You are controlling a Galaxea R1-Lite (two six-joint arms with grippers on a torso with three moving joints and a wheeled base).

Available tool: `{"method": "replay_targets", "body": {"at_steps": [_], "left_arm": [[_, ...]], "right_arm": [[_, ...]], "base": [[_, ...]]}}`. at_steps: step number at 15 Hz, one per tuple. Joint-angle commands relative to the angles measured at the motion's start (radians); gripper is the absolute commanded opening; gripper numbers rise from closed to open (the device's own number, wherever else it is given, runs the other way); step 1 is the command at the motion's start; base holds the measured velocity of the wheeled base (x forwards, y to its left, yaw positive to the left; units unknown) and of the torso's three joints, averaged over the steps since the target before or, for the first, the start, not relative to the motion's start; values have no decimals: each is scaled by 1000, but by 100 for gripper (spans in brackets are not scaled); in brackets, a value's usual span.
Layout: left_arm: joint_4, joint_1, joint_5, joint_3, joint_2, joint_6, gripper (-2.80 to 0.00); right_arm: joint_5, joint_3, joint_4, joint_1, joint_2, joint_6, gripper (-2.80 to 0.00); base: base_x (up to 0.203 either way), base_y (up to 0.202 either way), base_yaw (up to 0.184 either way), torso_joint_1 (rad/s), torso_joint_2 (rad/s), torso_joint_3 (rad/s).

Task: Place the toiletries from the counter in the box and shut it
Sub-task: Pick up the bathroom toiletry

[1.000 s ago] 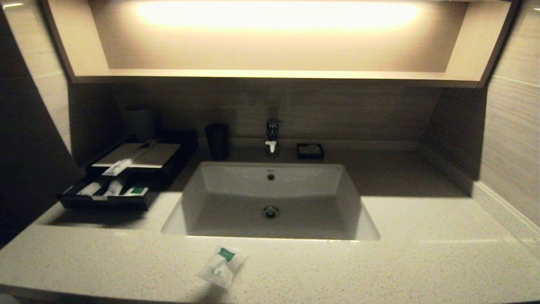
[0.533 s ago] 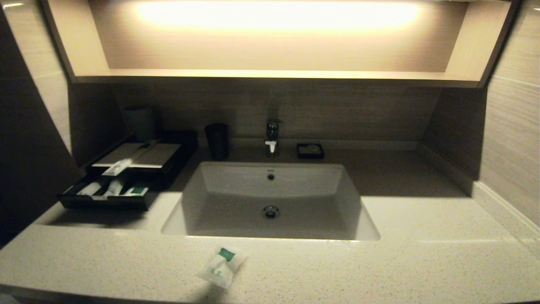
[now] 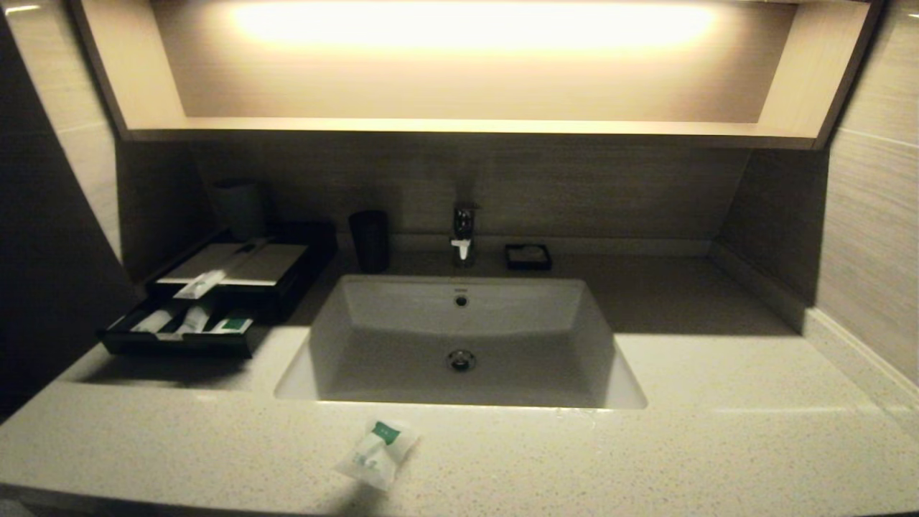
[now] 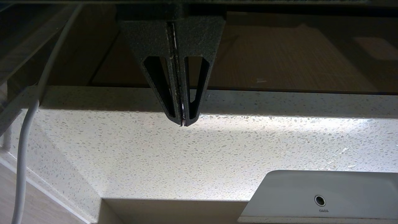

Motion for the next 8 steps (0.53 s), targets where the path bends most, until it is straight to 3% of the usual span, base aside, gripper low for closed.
{"method": "replay_targets", "body": {"at_steps": [1,8], "left_arm": [[0,0,0,9,1,0,-280],[0,2,0,9,1,11,-280]], "right_arm": [[1,2,0,0,0,0,-280],[1,2,0,0,0,0,-280]], "base": [[0,0,0,0,0,0],[0,0,0,0,0,0]]}}
